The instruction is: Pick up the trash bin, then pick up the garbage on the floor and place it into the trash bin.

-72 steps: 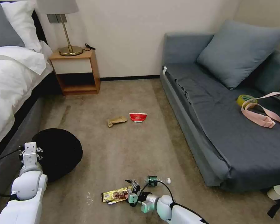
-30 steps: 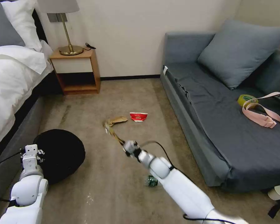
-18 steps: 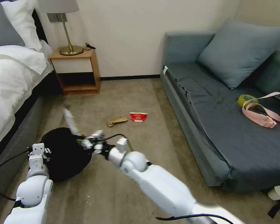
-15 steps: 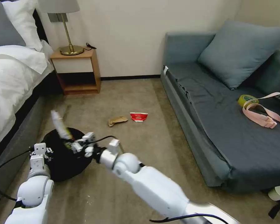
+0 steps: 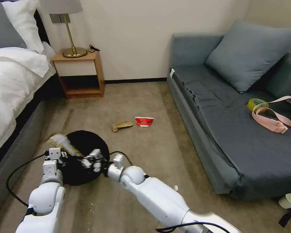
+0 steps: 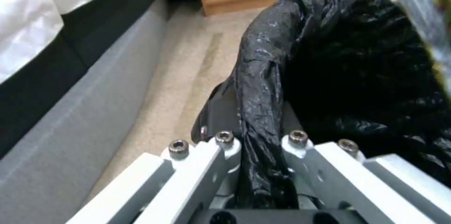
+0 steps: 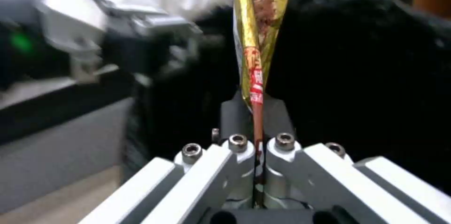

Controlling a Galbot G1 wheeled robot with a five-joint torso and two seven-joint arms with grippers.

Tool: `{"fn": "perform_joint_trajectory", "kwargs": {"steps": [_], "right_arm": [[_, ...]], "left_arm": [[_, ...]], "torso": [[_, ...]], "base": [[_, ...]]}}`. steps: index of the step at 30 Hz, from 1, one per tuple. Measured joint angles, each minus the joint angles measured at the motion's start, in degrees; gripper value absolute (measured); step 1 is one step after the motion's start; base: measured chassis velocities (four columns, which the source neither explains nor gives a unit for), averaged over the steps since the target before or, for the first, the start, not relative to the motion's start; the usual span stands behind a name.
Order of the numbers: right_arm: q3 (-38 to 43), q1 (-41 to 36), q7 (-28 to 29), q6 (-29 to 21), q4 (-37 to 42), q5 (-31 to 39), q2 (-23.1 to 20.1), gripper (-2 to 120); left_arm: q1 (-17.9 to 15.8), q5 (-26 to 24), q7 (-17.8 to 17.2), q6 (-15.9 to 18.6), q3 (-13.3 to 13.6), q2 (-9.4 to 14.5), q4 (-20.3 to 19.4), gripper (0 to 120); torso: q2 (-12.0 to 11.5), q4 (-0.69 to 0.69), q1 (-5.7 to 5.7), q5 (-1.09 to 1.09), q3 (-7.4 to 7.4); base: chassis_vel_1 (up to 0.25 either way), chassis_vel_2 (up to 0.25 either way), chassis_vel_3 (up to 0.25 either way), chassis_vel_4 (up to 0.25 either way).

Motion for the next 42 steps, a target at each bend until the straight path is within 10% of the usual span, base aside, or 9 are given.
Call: {"fn": "perform_joint_trajectory", "kwargs": {"steps": [11, 25, 36, 42], "right_arm": [[0.57, -1.03, 0.88, 0.61, -1.55, -5.08, 0.18, 2], [2.78, -1.56, 1.91, 0.46, -0.26, -13.26, -0.08, 53], [5.63, -0.88, -1.01, 1.42, 1.65, -29.33, -15.26, 96], [9.29, -4.02, -8.24, 0.79, 5.1, -31.0, -22.52, 100]], "left_arm": [[0.78, -0.08, -0.36, -0.05, -0.45, 0.02, -1.36, 4], [1.07, -0.31, -0.4, -0.97, -1.53, 0.24, 0.59, 4], [1.61, -2.7, -1.19, -1.24, -3.05, 1.08, 2.71, 4], [1.46, -2.79, -1.32, -1.3, -2.85, 0.92, 3.06, 4]], "torso": [[0.0, 0.01, 0.0, 0.0, 0.0], [0.0, 0.02, 0.0, 0.02, 0.0], [0.0, 0.01, 0.0, 0.03, 0.0], [0.0, 0.01, 0.0, 0.04, -0.01]], "base": [[0.0, 0.0, 0.0, 0.0], [0.0, 0.0, 0.0, 0.0], [0.0, 0.0, 0.0, 0.0], [0.0, 0.0, 0.0, 0.0]]}}
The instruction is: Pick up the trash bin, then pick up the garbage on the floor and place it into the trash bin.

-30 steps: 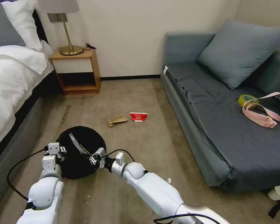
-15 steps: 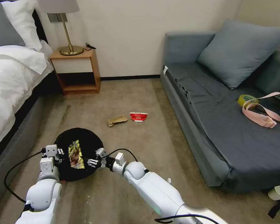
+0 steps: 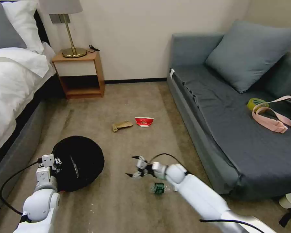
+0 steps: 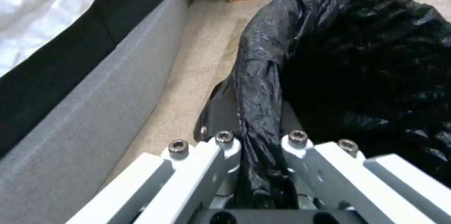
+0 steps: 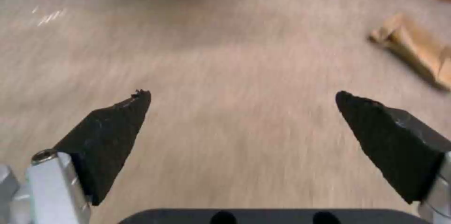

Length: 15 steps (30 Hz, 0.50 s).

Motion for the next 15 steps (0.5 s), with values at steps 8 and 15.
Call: {"fn": "perform_joint_trajectory", "kwargs": {"steps": [8, 15], "right_arm": [[6.56, -8.43, -5.22, -0.43, 5.12, -0.7, -8.15, 100], [11.17, -9.93, -6.98, 1.21, 1.46, -3.41, -4.99, 100]], "left_arm": [[-0.78, -0.22, 0.06, 0.42, 0.14, 1.07, 0.51, 4], [-0.61, -0.61, 0.16, 0.54, 0.15, 1.24, 0.2, 4]], "torso": [[0.0, -0.01, 0.0, -0.03, 0.0], [0.0, 0.0, 0.0, -0.04, 0.0]], "base": [[0.0, 0.0, 0.0, 0.0], [0.0, 0.0, 0.0, 0.0]]}}
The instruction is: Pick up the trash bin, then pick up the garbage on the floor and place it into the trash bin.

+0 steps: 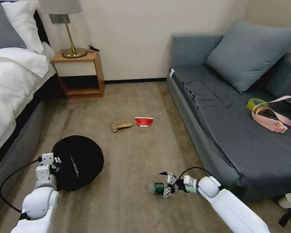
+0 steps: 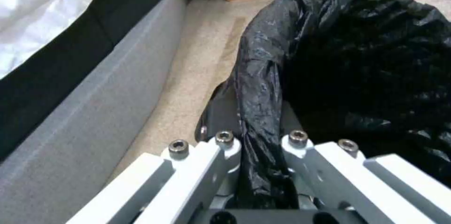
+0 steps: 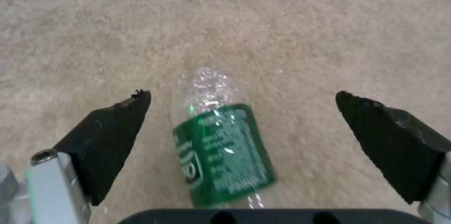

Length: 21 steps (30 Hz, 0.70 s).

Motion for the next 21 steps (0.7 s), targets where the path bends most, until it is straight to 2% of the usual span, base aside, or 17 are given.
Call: {"fn": "perform_joint_trajectory", "kwargs": {"steps": [11, 15, 17, 20, 21], "right_arm": [[2.15, 0.4, -0.93, 2.32, -6.87, -5.1, 4.52, 100], [2.86, 0.8, -1.09, 3.08, -8.55, -6.53, 5.54, 96], [3.53, 1.33, -1.24, 3.77, -10.29, -7.48, 6.36, 81], [3.74, 1.51, -1.25, 3.95, -10.66, -7.69, 6.53, 75], [3.83, 1.6, -1.25, 4.05, -10.87, -7.76, 6.62, 68]], "left_arm": [[0.13, -0.44, 0.0, 0.1, -0.2, 0.63, -0.44, 4], [0.28, -0.52, 0.0, 0.1, -0.3, 0.77, -0.64, 4], [0.33, -0.57, 0.0, 0.1, -0.38, 0.84, -0.93, 4], [0.34, -0.57, -0.01, 0.1, -0.41, 0.84, -1.21, 4], [0.34, -0.58, -0.01, 0.1, -0.43, 0.84, -1.41, 4]], "torso": [[0.0, 0.0, 0.0, -0.01, 0.0], [-0.01, 0.01, 0.0, 0.01, 0.0], [-0.01, 0.01, 0.0, 0.01, 0.0], [-0.01, 0.01, 0.0, 0.0, 0.0], [-0.01, 0.01, 0.0, 0.0, 0.0]], "base": [[0.0, 0.0, 0.0, 0.0], [0.0, 0.0, 0.0, 0.0], [0.0, 0.0, 0.0, 0.0], [0.0, 0.0, 0.0, 0.0], [0.0, 0.0, 0.0, 0.0]]}}
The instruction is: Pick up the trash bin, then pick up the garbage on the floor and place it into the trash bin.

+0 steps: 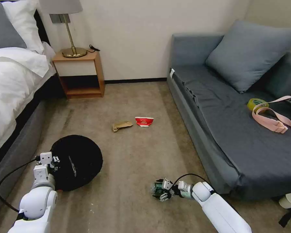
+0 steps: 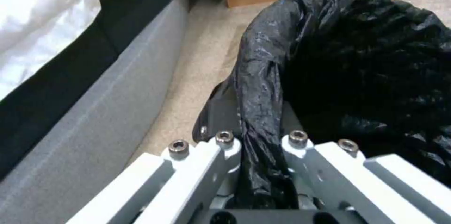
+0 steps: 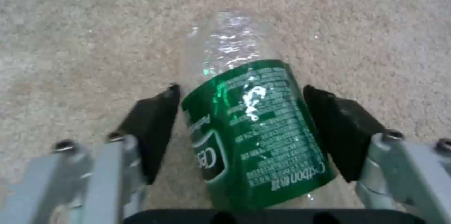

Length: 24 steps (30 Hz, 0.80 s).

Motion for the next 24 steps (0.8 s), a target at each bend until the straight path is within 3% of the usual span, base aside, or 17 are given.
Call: {"fn": "perform_joint_trajectory", "kwargs": {"steps": [4, 5, 12, 16, 24], "right_arm": [[0.18, 0.09, 0.05, 0.46, -0.54, -0.27, 0.27, 58], [0.34, 0.11, 0.14, 0.76, -0.93, -0.41, 0.45, 50], [0.92, 0.15, 0.24, 1.53, -1.3, -0.76, 0.73, 26], [1.67, 0.57, -0.4, 1.57, -0.23, -0.25, 0.89, 18], [0.99, 1.46, -1.55, 0.81, 4.83, 3.78, 1.07, 18]], "left_arm": [[0.01, 0.0, 0.0, 0.01, -0.02, 0.0, -0.37, 4], [0.05, 0.0, 0.0, 0.01, -0.05, 0.03, -0.48, 4], [0.47, 0.08, 0.13, 0.02, -0.21, 0.04, -0.93, 4], [0.93, 0.11, 0.63, 0.05, -0.32, 0.15, -1.61, 4], [1.32, 0.22, 0.71, 0.36, -0.19, 0.13, -2.77, 4]], "torso": [[0.0, 0.0, 0.0, 0.0, 0.0], [0.0, 0.0, 0.0, 0.0, 0.0], [0.0, 0.0, 0.0, 0.01, 0.0], [0.0, -0.01, 0.0, 0.0, 0.0], [0.0, -0.01, 0.0, 0.0, 0.0]], "base": [[0.0, 0.0, 0.0, 0.0], [0.0, 0.0, 0.0, 0.0], [0.0, 0.0, 0.0, 0.0], [0.0, 0.0, 0.0, 0.0], [0.0, 0.0, 0.0, 0.0]]}}
